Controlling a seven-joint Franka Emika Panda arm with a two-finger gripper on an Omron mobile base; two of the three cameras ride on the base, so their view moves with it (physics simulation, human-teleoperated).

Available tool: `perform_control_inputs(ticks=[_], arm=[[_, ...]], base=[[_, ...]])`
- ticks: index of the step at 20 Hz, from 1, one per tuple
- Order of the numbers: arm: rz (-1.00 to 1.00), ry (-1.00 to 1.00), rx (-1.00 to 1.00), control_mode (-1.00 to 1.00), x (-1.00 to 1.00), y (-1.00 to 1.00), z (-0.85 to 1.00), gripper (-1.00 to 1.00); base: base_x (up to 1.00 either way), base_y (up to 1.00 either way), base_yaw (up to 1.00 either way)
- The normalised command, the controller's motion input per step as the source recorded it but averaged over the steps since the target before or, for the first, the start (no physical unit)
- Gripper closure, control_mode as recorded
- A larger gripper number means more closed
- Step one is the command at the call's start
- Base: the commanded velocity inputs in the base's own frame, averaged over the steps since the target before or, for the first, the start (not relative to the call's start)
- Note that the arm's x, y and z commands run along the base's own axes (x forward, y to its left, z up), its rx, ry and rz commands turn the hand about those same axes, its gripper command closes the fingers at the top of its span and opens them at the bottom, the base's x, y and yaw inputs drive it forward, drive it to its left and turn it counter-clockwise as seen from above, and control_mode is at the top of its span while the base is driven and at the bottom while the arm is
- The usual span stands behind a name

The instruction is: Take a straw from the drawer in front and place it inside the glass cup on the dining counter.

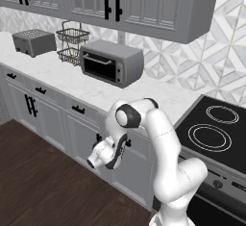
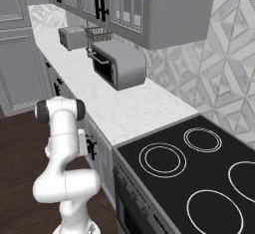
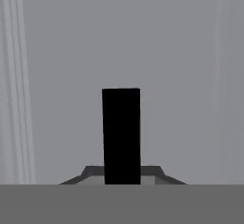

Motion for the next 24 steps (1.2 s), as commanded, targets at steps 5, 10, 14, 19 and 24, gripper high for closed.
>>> perform_control_inputs(ticks=[5,10,14,19,24], arm=[[0.06,0.05,0.03,-1.00,-0.50,1.00,0.18,1.00],[0.06,0.16,0.09,-1.00,-0.54,1.00,0.37,1.00],[0.06,0.22,0.13,-1.00,-0.55,1.00,0.46,1.00],[0.03,0.17,0.11,-1.00,-0.45,0.84,0.21,-1.00],[0.06,0.29,0.36,-1.00,-0.41,0.05,0.47,-1.00]], base=[[0.00,0.00,0.00],[0.00,0.00,0.00],[0.00,0.00,0.00],[0.00,0.00,0.00],[0.00,0.00,0.00]])
